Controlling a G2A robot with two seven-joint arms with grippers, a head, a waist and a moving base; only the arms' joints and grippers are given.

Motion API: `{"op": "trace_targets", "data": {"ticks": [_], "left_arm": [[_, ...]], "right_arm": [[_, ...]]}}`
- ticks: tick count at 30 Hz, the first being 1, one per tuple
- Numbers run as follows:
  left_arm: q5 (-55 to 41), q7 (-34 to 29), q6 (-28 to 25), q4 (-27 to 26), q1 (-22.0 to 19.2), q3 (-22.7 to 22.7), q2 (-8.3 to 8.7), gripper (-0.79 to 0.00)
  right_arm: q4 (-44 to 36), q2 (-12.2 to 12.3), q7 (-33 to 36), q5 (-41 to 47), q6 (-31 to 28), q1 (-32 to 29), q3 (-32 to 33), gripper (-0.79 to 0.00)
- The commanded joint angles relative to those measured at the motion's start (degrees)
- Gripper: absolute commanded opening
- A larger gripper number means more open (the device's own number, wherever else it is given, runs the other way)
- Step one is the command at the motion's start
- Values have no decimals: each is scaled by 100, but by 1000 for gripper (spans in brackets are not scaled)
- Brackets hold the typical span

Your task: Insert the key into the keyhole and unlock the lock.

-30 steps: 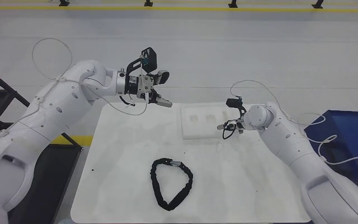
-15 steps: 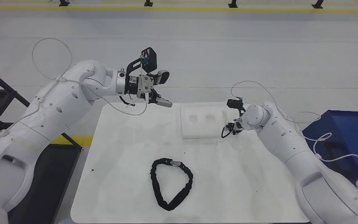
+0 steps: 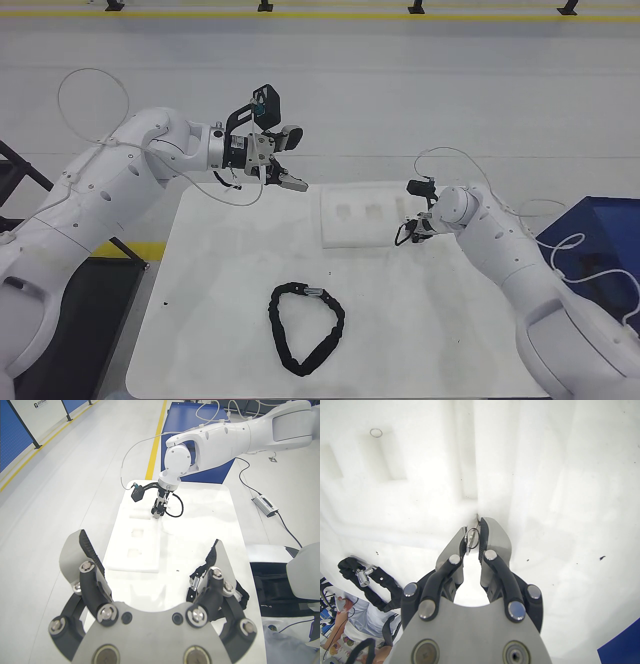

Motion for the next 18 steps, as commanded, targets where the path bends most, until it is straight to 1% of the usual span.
{"op": "trace_targets", "data": {"ticks": [1, 7, 11, 13, 18], "left_arm": [[0, 0, 0, 0, 0, 0, 0, 0], [0, 0, 0, 0, 0, 0, 0, 0], [0, 0, 0, 0, 0, 0, 0, 0], [0, 0, 0, 0, 0, 0, 0, 0], [0, 0, 0, 0, 0, 0, 0, 0]], "right_arm": [[73, -33, -31, -18, 47, 36, 1, -785], [118, -94, -17, -144, 165, 158, 9, -785], [-19, -62, -12, -248, 173, 200, 68, -785], [-150, -26, 7, -300, 186, 191, 111, -785], [-797, 109, 82, -420, 189, 17, 258, -785]]}}
